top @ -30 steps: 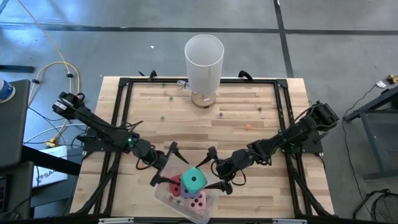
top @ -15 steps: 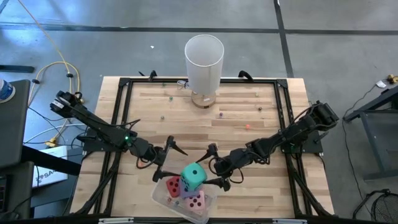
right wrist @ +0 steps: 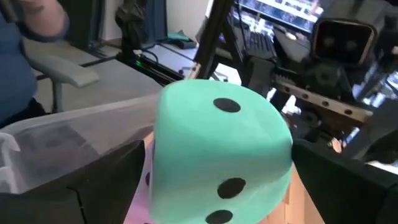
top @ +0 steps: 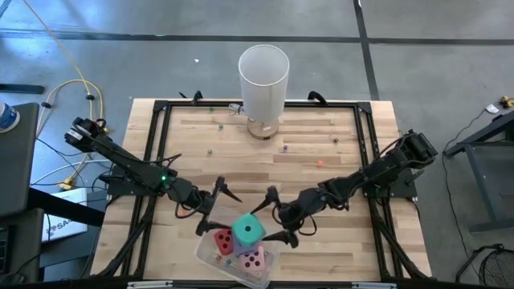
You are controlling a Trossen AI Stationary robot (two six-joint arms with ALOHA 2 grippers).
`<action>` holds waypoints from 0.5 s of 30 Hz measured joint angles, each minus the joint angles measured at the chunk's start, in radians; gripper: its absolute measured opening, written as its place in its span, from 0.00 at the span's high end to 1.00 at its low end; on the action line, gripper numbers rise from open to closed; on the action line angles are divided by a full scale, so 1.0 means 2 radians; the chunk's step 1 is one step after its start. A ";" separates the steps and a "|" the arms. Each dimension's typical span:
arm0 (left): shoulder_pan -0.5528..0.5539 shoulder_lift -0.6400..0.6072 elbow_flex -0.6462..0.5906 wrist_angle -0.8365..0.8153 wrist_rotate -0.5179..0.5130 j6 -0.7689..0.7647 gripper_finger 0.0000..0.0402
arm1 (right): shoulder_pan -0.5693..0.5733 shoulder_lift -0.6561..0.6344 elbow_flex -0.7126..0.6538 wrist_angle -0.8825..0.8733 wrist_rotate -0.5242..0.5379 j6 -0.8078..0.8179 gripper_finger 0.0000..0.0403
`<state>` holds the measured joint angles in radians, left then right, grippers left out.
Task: Pick & Place Dice
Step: Put the big light blue dice into the transparent bin
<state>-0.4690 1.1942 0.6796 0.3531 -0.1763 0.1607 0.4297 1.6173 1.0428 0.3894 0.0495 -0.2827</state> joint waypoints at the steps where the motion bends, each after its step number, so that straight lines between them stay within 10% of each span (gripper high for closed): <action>1: 0.000 0.000 0.000 0.001 0.005 0.004 0.00 | 0.000 0.000 0.000 0.002 -0.004 -0.003 0.02; 15: -0.028 0.000 0.000 0.026 0.048 0.026 0.00 | 0.001 0.000 0.000 0.014 -0.017 -0.003 0.02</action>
<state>-0.5253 1.1946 0.6796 0.4045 -0.0811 0.2133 0.4324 1.6176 1.0428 0.4172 0.0158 -0.2893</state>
